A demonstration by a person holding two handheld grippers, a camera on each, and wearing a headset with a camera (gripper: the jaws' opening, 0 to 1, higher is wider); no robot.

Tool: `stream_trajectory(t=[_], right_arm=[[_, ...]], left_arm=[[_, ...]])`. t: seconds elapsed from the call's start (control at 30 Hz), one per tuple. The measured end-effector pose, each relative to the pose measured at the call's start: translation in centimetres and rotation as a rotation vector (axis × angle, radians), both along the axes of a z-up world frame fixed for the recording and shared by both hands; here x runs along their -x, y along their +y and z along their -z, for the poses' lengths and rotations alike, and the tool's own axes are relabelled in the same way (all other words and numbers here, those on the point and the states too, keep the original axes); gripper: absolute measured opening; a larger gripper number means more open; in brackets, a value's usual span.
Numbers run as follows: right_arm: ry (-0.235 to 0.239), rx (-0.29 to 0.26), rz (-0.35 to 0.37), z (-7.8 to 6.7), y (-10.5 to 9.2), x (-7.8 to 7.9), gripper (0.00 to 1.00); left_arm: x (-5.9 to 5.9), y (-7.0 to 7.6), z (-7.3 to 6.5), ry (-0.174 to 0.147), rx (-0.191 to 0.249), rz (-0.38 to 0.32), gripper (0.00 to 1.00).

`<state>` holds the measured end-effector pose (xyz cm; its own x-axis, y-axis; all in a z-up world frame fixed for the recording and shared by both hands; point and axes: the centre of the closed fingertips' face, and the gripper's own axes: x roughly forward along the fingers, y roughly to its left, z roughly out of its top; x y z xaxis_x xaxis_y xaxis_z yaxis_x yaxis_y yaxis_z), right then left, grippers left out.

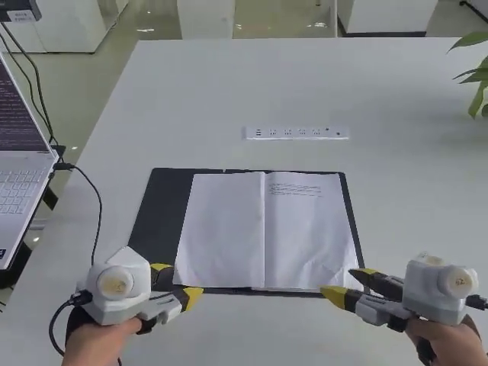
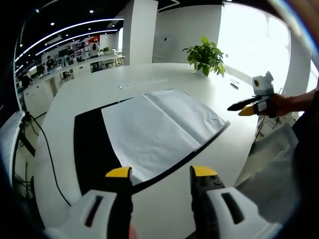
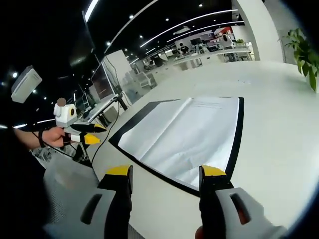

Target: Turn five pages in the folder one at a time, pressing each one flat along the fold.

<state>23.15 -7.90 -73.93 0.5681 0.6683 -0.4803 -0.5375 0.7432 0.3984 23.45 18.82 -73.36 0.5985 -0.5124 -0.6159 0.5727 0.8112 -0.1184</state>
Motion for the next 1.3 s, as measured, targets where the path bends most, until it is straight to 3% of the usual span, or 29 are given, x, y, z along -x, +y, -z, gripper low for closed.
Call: stream_trajectory(t=[0.13,0.27,0.53,0.8,1.03,1.3], right_arm=[[-0.022,0.029,0.019,-0.7,-1.3,0.2,0.57],[-0.033,0.045,0.038,-1.0,-2.1,0.6,0.58],[-0.052,0.096,0.042,-1.6,-2.8,1.3,0.65],[-0.064,0.079,0.085,-2.1,-3.1,1.0,0.67],[-0.043,0.065,0.113,-1.5,-3.3,1.6,0.67],[-0.037,0.056,0.126,-1.6,-3.2,2.2,0.68]], left_arm=[[0.3,0.3,-1.0,-0.017,-0.013,0.009,0.50],[0.4,0.6,-1.9,-0.030,0.001,0.003,0.56],[0.7,1.5,-2.5,-0.039,0.022,-0.029,0.63],[0.7,1.5,-2.5,-0.033,0.021,-0.020,0.66],[-0.2,0.7,-3.0,-0.039,0.023,-0.005,0.66],[-1.1,-1.9,-3.4,-0.046,0.024,0.056,0.67]])
